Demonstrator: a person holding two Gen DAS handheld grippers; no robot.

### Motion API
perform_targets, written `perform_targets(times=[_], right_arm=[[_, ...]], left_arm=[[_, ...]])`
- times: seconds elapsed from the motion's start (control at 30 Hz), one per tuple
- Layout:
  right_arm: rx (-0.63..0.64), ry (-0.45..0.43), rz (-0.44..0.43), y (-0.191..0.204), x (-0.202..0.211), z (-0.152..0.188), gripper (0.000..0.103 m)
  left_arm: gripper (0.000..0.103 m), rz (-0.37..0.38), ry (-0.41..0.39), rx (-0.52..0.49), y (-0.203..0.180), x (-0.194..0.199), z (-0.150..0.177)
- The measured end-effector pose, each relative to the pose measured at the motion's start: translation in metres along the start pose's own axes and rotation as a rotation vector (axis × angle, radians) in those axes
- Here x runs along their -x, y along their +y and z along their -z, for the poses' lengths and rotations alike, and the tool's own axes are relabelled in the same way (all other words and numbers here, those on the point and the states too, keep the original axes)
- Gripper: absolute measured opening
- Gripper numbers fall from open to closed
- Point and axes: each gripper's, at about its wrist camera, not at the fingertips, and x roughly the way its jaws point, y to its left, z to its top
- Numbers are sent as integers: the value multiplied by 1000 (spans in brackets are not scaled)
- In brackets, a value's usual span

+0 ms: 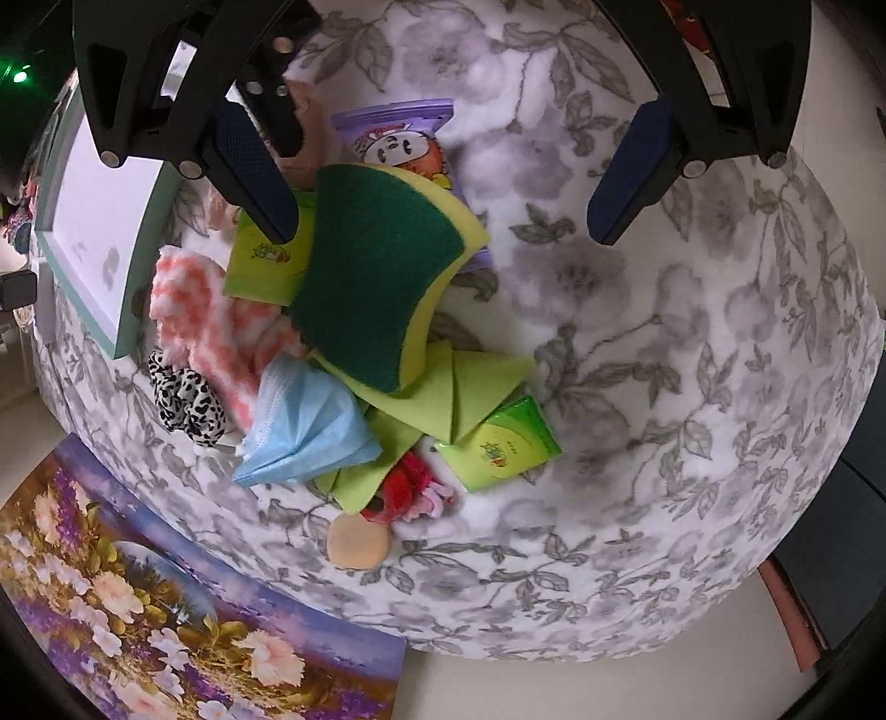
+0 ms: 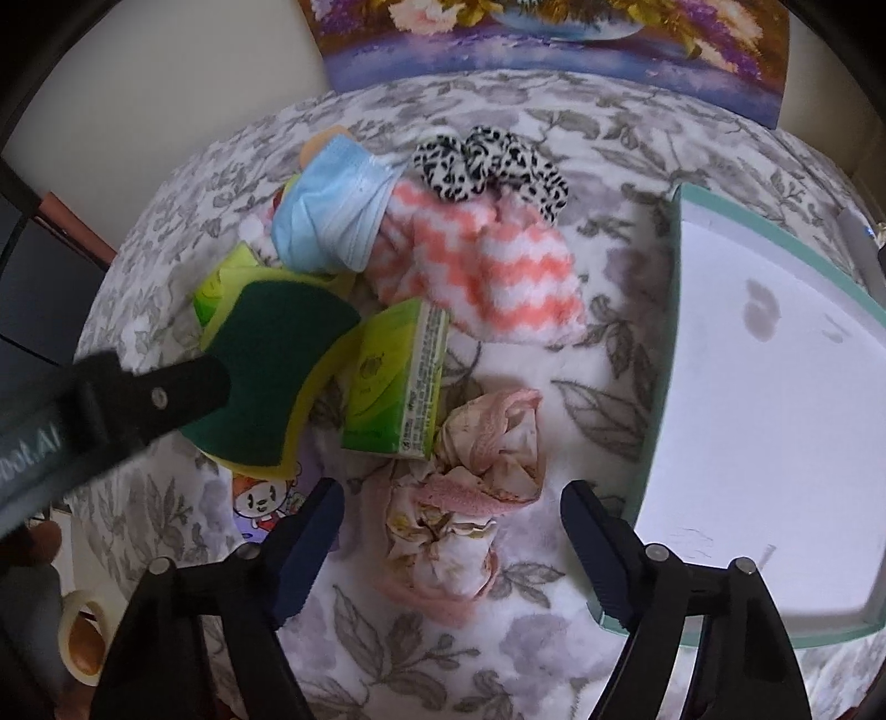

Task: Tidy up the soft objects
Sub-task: 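Grasp the pink floral scrunchie with the right tool while the left tool grasps the green sponge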

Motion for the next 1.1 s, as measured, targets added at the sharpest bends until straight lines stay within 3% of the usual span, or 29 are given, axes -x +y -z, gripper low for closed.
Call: perform_targets(times=[0.2, 0.3, 0.43, 0.77, 0.97, 1.03, 1.1], right_arm=[[-11, 48, -13, -3, -15, 5, 69], [12, 57, -12, -1, -19, 7, 57], [20, 59, -4, -1, -21, 8, 50], [44, 49, 22, -3, -22, 11, 46], [45, 50, 21, 2, -22, 10, 46], [45, 51, 20, 3, -22, 10, 46], [44, 51, 16, 2, -22, 10, 46]], left_arm=[[103, -20, 27, -39, -11, -8, 1], [103, -33, 38, -62, -18, -16, 0], [103, -64, 60, -54, -19, -28, 1], [103, -91, 51, -23, -13, -37, -2], [83, -84, 45, -43, -12, -36, -4], [72, -81, 43, -52, -14, -36, -3], [71, -86, 42, -66, -15, -36, -2]])
